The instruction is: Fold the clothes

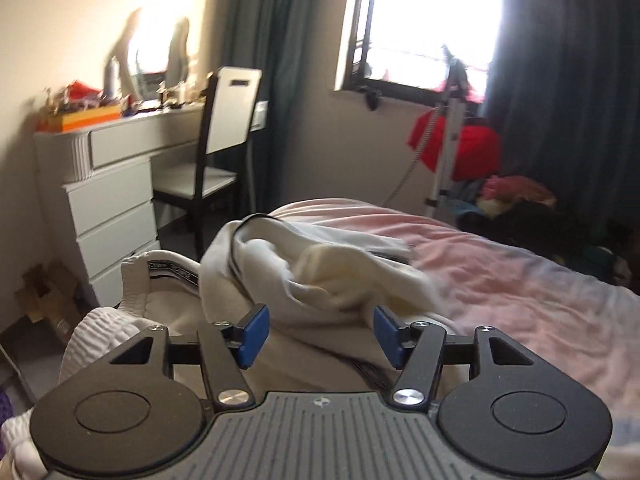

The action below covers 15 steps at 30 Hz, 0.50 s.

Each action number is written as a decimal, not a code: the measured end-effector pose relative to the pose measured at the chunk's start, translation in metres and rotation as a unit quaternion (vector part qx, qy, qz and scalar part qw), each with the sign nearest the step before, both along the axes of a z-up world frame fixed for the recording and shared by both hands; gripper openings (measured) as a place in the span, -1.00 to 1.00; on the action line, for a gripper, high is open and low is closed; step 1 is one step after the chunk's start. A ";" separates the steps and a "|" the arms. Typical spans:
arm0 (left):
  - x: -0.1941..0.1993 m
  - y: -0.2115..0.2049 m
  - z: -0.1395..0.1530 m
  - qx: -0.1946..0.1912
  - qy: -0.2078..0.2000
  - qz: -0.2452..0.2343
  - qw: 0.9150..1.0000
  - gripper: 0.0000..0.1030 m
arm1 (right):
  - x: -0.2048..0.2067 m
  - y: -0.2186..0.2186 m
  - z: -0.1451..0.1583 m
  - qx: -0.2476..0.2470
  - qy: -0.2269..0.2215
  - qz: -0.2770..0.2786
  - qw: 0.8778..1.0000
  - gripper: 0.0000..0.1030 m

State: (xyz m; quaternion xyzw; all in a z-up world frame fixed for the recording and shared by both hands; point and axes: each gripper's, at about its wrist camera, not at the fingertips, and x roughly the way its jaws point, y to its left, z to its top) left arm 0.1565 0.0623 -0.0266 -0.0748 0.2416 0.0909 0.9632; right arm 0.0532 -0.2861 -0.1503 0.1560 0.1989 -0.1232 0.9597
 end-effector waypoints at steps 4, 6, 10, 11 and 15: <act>-0.068 -0.047 0.013 0.002 -0.027 -0.050 0.998 0.30 | -0.006 0.016 0.006 -0.024 -0.009 0.039 0.999 0.57; -0.099 -0.065 0.016 0.013 -0.050 -0.067 0.996 0.43 | -0.010 0.023 0.009 -0.034 -0.014 0.059 0.998 0.57; -0.125 -0.066 -0.001 0.012 -0.067 -0.094 0.993 0.42 | -0.015 0.043 0.012 -0.053 -0.018 0.112 0.992 0.56; -0.127 -0.065 -0.006 0.006 -0.062 -0.100 0.993 0.42 | -0.016 0.047 0.013 -0.054 -0.020 0.123 0.991 0.56; -0.128 -0.053 -0.019 -0.015 -0.048 -0.117 0.992 0.40 | -0.021 0.065 0.020 -0.060 -0.031 0.170 0.983 0.55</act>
